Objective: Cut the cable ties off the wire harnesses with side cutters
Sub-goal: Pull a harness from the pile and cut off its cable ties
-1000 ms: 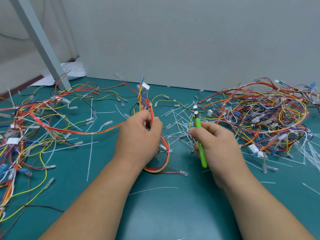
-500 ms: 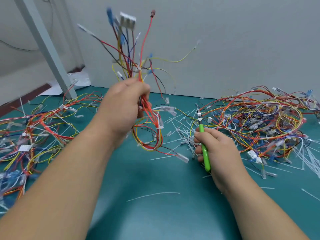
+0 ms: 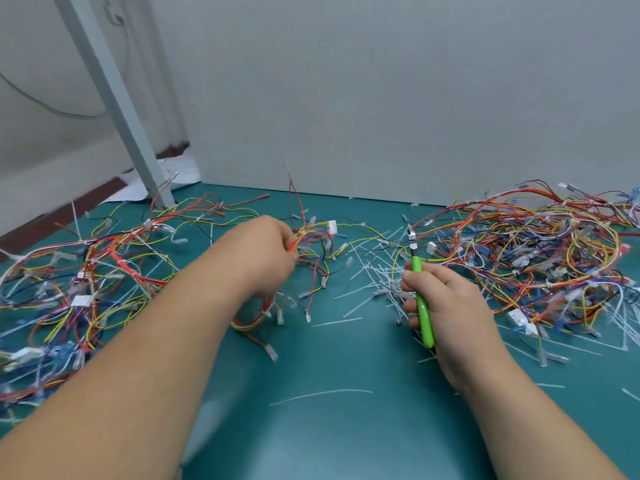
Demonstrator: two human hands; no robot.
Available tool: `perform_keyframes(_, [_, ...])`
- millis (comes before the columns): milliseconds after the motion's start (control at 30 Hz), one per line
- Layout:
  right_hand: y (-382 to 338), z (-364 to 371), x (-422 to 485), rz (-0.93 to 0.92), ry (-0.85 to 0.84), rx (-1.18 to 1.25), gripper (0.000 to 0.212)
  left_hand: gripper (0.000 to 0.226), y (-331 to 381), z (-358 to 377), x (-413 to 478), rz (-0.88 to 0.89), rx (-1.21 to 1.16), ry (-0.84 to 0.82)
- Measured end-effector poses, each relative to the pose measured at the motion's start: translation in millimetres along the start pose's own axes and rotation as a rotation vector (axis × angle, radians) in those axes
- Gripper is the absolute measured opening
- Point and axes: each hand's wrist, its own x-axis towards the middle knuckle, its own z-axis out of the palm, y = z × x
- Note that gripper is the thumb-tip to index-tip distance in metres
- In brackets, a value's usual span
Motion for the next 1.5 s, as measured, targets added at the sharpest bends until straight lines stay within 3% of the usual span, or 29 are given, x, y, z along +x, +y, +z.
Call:
perform_keyframes(200, [-2, -1, -2, 0.005, 0.001, 0.020, 0.026, 0.012, -1, -6, 8, 0.048, -0.331, 0.306])
perform_keyframes(400, [-3, -2, -2, 0.017, 0.002, 0.016, 0.019, 0.021, 11, -13, 9, 0.112, -0.817, 0.429])
perform_keyframes(600, [-4, -2, -1, 0.092, -0.020, 0.138, 0.028, 0.027, 24, -20, 8, 0.142, -1.195, 0.310])
perform_keyframes(700, [-5, -7, 2, 0.252, -0.153, 0.482, 0.049, 0.026, 29, -12, 7, 0.142, -1.315, 0.220])
perform_keyframes(833, [-11, -18, 4, 0.317, -0.353, 0.798, 0.054, 0.027, 34, 8, 4, 0.124, -1.498, 0.158])
perform_keyframes(1033, [-13, -17, 2, 0.282, -0.437, 0.884, 0.058, 0.031, 38, 31, 8, 0.128, -1.728, 0.186])
perform_keyframes(1300, [-17, -13, -2, 0.282, -0.428, 0.904, 0.055, 0.032, 32, 33, 12, 0.096, -1.853, 0.209])
perform_keyframes(1500, [-15, -12, -4, 0.269, -0.527, 0.930, 0.055, 0.029, 45, 28, 16, 0.075, -1.984, 0.187])
